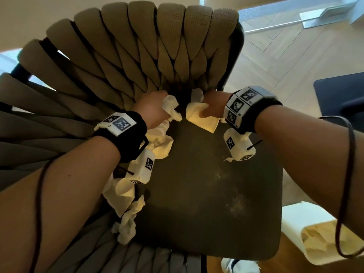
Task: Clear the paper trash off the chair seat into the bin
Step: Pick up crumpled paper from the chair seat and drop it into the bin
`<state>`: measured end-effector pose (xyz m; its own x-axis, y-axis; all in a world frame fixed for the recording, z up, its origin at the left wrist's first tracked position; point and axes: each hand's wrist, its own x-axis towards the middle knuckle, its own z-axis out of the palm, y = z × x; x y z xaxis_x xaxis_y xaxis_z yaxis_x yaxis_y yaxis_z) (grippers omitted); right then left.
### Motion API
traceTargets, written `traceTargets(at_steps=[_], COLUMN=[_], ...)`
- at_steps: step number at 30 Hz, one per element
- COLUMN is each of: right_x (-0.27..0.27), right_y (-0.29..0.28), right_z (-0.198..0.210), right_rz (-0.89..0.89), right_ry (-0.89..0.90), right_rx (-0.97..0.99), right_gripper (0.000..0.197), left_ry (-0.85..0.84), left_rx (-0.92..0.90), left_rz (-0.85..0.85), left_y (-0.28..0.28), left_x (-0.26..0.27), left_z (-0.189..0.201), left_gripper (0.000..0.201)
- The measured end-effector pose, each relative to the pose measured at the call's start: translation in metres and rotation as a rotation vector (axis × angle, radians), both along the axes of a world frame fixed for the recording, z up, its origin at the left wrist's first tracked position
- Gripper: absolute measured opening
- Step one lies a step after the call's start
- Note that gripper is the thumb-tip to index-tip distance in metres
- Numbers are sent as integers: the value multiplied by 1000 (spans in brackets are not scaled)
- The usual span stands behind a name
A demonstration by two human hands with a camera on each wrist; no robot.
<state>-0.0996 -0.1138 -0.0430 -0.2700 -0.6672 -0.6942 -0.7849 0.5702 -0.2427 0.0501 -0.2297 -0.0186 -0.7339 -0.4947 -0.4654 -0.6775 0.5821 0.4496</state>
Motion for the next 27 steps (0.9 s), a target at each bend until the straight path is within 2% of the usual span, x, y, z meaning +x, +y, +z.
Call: traceTargets(at_steps=[7, 13, 15, 18, 19, 22, 24, 25, 27], right_x=[2, 11, 15, 24, 29, 47, 61, 68, 80], right_y=[1, 34, 56, 108, 130, 202, 257, 286, 347], right_z=[-4, 8, 19, 37, 41, 46, 40, 35, 27], right_rz=[-180, -495, -602, -805, -881, -1088, -1325, -1437, -1597], right_ry=[-20, -235, -328, -442, -455, -422, -442, -417, -240], right_rx=[26, -88, -135, -248, -286, -317, -316, -328, -307], right_gripper=[55, 38, 40, 35, 31, 19, 22, 25, 27], left_ry=[-37, 12, 33, 51, 53, 38, 22, 13, -17], left_rx=[78, 132, 131, 135, 160, 252, 322, 358, 430], left_rz=[57, 113, 98, 53, 39, -33, -107, -140, -201], left_y=[8, 13, 19, 42, 55, 109, 155, 179, 233], left_x=[3, 2, -1, -7, -10, -20, -29, -34, -43], left_z=[6, 7, 12, 24, 29, 41, 48, 49, 46], left_gripper=[37, 35, 29, 8, 6, 12, 18, 20, 13])
